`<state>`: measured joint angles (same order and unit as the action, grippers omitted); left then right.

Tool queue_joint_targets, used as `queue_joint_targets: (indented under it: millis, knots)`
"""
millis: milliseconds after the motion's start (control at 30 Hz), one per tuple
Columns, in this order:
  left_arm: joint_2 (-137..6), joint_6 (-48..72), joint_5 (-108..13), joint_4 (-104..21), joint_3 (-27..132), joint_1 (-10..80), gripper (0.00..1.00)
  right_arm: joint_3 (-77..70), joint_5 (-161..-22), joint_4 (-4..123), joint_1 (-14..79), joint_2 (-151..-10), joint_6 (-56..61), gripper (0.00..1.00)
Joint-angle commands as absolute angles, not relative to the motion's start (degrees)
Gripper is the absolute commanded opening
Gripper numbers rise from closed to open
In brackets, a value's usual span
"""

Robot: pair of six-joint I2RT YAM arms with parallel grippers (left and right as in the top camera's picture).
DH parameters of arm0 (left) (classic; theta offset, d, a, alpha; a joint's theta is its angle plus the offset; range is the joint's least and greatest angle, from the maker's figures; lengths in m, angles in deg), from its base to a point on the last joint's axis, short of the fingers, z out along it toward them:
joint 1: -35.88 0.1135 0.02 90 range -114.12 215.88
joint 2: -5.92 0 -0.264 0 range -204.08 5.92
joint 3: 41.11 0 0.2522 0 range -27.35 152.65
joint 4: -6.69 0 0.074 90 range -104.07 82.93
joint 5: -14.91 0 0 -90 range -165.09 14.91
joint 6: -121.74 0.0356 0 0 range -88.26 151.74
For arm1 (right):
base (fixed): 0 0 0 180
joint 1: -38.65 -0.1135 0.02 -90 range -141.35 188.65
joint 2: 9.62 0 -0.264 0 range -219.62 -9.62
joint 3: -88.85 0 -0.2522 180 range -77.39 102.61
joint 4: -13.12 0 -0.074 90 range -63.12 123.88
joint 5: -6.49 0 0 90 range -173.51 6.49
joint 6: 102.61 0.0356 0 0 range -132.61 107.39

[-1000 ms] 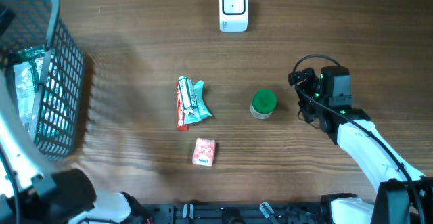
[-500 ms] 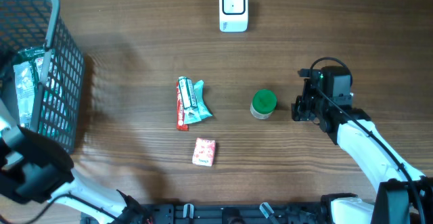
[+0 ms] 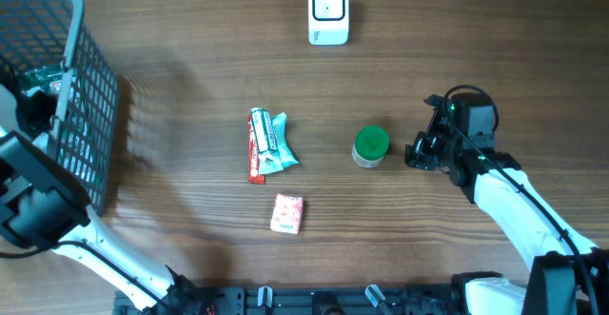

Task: Scan the item barcode
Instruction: 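Reach the left gripper into the basket toward the gloves bag, then grasp the 3M Comfort Grip Gloves bag and lift it out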

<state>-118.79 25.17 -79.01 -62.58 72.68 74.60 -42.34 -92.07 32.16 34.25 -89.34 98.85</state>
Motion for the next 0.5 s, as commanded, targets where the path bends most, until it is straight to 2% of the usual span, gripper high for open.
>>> queue_joint_targets:
  millis: [0,467]
  knots:
    - [-119.7,28.7,-77.5,-61.5,71.2,73.2,1.0,-42.0,-92.5,32.1,34.4,-90.0,100.1,1.0]
    - [-117.0,32.8,-77.7,-60.5,71.2,72.0,1.0,-42.0,-92.5,32.1,34.4,-90.0,100.1,1.0]
